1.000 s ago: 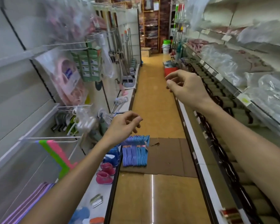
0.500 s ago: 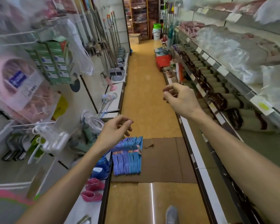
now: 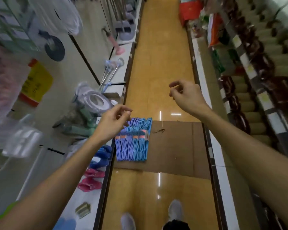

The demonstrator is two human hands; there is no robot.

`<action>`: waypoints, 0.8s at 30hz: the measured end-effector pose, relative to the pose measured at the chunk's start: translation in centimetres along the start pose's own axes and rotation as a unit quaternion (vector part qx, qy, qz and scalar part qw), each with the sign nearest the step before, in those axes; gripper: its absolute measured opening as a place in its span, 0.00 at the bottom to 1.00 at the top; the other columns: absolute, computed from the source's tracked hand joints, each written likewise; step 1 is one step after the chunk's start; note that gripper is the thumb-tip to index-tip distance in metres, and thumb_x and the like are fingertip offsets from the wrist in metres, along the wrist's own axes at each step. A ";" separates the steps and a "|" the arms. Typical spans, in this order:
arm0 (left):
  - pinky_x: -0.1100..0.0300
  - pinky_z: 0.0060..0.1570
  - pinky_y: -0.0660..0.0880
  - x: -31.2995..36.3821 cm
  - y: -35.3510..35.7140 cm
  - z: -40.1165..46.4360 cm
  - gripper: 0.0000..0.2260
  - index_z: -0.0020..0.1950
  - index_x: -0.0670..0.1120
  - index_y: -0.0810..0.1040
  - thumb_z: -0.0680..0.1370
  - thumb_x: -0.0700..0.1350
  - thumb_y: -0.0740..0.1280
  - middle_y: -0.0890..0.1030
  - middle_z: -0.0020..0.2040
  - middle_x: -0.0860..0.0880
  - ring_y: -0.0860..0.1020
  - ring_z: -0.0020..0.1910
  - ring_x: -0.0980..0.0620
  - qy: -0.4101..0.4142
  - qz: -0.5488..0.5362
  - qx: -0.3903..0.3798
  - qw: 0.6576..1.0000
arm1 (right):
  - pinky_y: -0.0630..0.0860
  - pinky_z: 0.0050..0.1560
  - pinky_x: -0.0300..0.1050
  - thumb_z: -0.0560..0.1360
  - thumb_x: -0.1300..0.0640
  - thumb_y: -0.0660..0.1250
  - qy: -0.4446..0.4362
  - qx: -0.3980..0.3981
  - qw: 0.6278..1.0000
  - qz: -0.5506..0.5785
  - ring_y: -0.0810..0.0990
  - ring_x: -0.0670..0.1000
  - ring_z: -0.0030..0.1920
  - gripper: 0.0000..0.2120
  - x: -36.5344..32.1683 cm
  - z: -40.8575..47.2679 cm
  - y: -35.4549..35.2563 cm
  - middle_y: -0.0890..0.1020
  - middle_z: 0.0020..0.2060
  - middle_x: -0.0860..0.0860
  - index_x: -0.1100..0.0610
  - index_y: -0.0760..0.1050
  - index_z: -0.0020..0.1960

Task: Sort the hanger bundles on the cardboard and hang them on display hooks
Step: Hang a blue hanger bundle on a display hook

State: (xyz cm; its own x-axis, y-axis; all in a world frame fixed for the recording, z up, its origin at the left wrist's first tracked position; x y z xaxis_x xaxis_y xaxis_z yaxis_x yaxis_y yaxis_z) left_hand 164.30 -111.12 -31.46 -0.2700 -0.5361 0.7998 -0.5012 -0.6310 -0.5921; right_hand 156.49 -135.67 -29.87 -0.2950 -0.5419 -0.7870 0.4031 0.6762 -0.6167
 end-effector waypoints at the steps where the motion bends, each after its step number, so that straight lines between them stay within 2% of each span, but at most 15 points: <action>1: 0.52 0.43 0.80 -1.2 0.7 1.2 0.06 0.56 0.47 0.78 0.82 0.45 0.63 0.83 0.43 0.47 0.82 0.39 0.52 0.001 -0.004 0.000 1.000 | 0.81 0.52 0.52 0.81 0.56 0.62 0.007 -0.004 1.000 -0.004 0.81 0.48 0.49 0.12 1.2 1.0 1.2 0.84 0.45 0.49 0.55 0.77 0.63; 3: 0.53 0.42 0.79 -4.0 2.3 3.5 0.06 0.55 0.47 0.79 0.81 0.44 0.64 0.83 0.42 0.46 0.82 0.39 0.52 -0.003 -0.009 0.000 1.000 | 0.81 0.53 0.54 0.81 0.56 0.62 0.021 -0.006 1.000 -0.012 0.82 0.48 0.49 0.12 3.8 2.8 3.7 0.84 0.46 0.49 0.54 0.77 0.63; 6: 0.60 0.41 0.78 -9.4 5.2 6.4 0.06 0.55 0.46 0.79 0.81 0.44 0.64 0.83 0.44 0.44 0.82 0.40 0.53 -0.007 -0.015 -0.003 1.000 | 0.81 0.53 0.52 0.81 0.56 0.62 0.033 -0.013 0.999 -0.011 0.81 0.47 0.49 0.13 8.4 5.0 8.4 0.84 0.47 0.50 0.55 0.77 0.64; 10: 0.52 0.44 0.81 -18.5 9.4 9.1 0.05 0.54 0.50 0.78 0.81 0.45 0.64 0.83 0.44 0.47 0.83 0.40 0.52 -0.010 -0.032 -0.016 0.999 | 0.80 0.47 0.45 0.81 0.57 0.62 0.045 -0.020 0.999 -0.019 0.80 0.44 0.47 0.13 15.8 6.6 15.9 0.83 0.48 0.50 0.54 0.76 0.65; 12: 0.50 0.45 0.81 -23.4 11.6 10.3 0.05 0.54 0.52 0.78 0.81 0.45 0.64 0.82 0.44 0.48 0.83 0.40 0.53 -0.014 -0.034 -0.023 0.999 | 0.79 0.43 0.42 0.81 0.57 0.63 0.057 -0.019 0.998 -0.023 0.80 0.45 0.46 0.12 19.7 7.1 20.0 0.82 0.47 0.49 0.54 0.75 0.64; 16: 0.49 0.45 0.81 -33.3 15.9 12.6 0.05 0.54 0.49 0.78 0.81 0.42 0.64 0.82 0.45 0.46 0.82 0.38 0.56 -0.023 -0.045 -0.005 0.999 | 0.79 0.42 0.39 0.81 0.57 0.63 0.070 -0.017 0.996 -0.049 0.81 0.44 0.45 0.12 28.2 7.7 28.2 0.82 0.45 0.47 0.53 0.76 0.63; 20: 0.53 0.44 0.80 -42.9 19.9 15.2 0.06 0.52 0.52 0.78 0.82 0.42 0.63 0.82 0.45 0.46 0.82 0.38 0.56 -0.031 -0.059 0.029 0.997 | 0.81 0.44 0.42 0.81 0.56 0.63 0.075 -0.027 0.994 -0.071 0.81 0.42 0.43 0.11 36.3 8.3 36.2 0.80 0.42 0.42 0.52 0.76 0.62; 24: 0.53 0.45 0.80 -50.1 22.6 18.7 0.06 0.55 0.48 0.78 0.82 0.42 0.63 0.82 0.45 0.46 0.82 0.41 0.54 -0.013 -0.047 0.062 0.997 | 0.81 0.46 0.45 0.81 0.56 0.63 0.062 -0.039 0.994 -0.082 0.81 0.42 0.44 0.11 41.9 9.6 42.5 0.81 0.42 0.44 0.53 0.77 0.62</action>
State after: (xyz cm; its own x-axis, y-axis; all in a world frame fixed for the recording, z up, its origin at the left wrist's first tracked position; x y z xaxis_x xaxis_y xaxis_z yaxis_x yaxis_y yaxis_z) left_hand 181.91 -109.02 -86.79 -0.2037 -0.4849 0.8505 -0.4180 -0.7425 -0.5235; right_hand 169.58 -134.45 -88.83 -0.4568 -0.5860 -0.6693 0.2742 0.6230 -0.7326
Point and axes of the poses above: each hand's wrist, its own z-axis towards the middle knuckle, its own y-axis out of the palm, x = y × z, the point moved 3 cm from there along z, towards the middle knuckle
